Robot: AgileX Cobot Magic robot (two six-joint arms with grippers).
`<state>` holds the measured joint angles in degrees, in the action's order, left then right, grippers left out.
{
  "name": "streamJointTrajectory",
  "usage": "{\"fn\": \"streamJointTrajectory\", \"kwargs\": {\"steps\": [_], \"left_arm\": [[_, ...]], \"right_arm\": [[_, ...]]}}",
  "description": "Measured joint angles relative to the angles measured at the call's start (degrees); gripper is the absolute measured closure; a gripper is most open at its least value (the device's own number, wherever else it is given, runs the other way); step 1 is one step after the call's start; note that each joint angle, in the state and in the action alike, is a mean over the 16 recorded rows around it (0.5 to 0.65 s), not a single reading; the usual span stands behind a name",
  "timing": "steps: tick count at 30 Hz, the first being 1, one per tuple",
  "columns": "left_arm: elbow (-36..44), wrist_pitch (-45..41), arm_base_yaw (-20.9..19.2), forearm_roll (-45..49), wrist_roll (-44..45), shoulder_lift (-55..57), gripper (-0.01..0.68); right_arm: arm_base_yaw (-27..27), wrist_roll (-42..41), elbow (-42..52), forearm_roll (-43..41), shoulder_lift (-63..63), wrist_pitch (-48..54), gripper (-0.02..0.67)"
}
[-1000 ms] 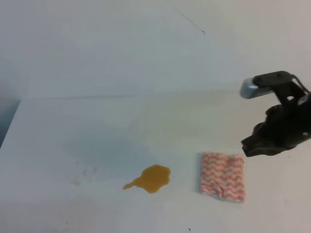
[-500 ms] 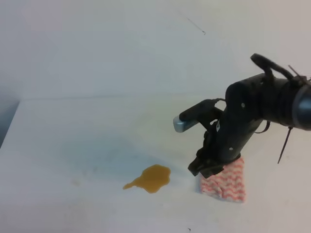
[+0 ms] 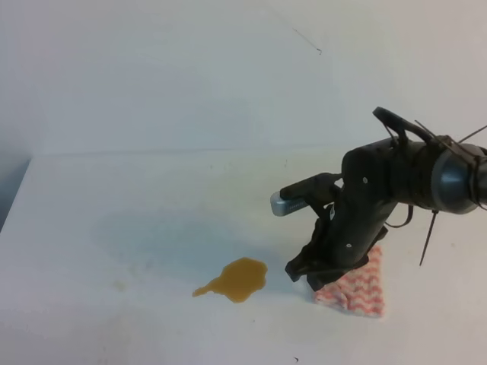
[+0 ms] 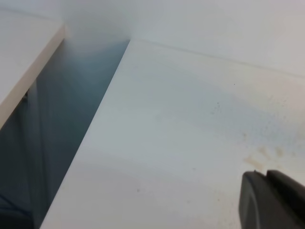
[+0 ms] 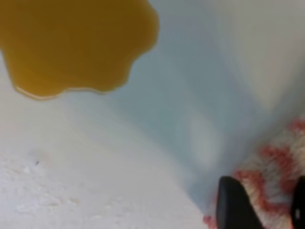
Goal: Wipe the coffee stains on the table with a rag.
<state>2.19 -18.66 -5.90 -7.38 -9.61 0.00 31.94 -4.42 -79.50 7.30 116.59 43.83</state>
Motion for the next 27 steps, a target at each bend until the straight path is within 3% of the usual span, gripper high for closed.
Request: {"fn": "streamJointTrajectory", "kwargs": {"steps": [7, 18, 27], "left_arm": [[0.0, 0.1, 0.0, 0.0, 0.0, 0.0, 0.674], [0.2, 0.2, 0.0, 0.0, 0.0, 0.0, 0.674], [0.2, 0.3, 0.0, 0.0, 0.0, 0.0, 0.674]], "right_arm": [[0.0, 1.9, -0.4, 0.5, 2.5, -0.3, 0.413], [0.0, 2.7, -2.3, 1.9, 4.4, 2.4, 0.565], [0.3, 1.3, -12.0, 5.7, 5.1, 7.4, 0.627]]}}
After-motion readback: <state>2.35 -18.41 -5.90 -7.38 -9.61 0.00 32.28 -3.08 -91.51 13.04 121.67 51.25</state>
